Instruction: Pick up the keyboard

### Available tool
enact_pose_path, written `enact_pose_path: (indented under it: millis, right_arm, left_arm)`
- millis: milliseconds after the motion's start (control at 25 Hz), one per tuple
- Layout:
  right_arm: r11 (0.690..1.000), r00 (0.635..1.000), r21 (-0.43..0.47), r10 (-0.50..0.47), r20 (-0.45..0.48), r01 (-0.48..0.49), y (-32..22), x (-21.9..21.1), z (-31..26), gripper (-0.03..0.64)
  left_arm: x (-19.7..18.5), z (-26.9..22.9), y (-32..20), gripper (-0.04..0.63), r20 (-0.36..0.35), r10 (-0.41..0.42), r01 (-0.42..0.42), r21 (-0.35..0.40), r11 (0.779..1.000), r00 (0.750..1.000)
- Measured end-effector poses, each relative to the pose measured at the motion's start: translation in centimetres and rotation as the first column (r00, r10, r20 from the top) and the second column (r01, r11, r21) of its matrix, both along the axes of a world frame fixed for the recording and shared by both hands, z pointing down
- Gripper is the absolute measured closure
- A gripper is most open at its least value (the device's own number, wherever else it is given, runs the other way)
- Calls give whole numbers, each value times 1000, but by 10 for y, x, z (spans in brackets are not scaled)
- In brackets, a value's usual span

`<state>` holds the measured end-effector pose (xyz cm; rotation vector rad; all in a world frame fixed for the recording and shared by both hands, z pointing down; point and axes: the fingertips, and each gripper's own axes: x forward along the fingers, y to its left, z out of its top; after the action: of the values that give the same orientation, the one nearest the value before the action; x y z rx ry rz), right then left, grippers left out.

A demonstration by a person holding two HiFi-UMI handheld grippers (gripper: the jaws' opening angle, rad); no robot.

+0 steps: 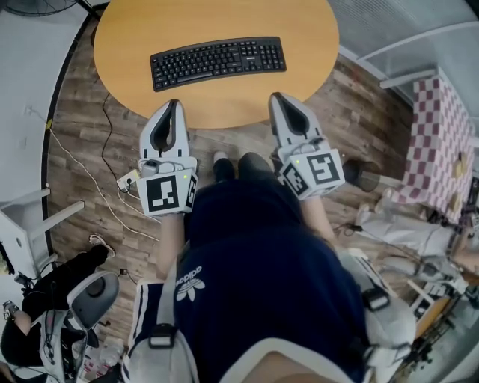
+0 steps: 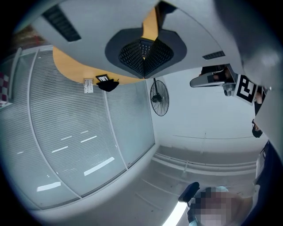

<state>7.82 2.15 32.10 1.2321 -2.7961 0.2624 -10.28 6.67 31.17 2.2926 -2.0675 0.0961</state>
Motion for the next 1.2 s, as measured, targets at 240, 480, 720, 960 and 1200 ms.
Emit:
enact_pose_path:
  millis: [240,480,720,960,1200]
  right_arm:
    - [1000,999,-25,16,-31,-17,-16,-6,9,614]
    - [999,999,-36,25,-40,-26,-43,-2,12,614]
    - [999,999,-41,6,-37,-8,-90,-1,12,614]
    - [999,999,-35,-20,-32,19,-147,9,10,614]
    - [997,998,-51,-65,-27,63,-185,12,18,614]
  left_arm:
    - [-16,15,-18,592,-26,-13,12,-38,999,1000]
    - [-26,21,-39,592,-29,-44,42,-54,998,999]
    - [-36,18,-76,592,-22,-93,92,-56,994,995]
    - [-39,10,-120,592,-14,-148,148,-36,988,989]
    - [-37,13,-142,592,-10,-206,205,-42,978,979]
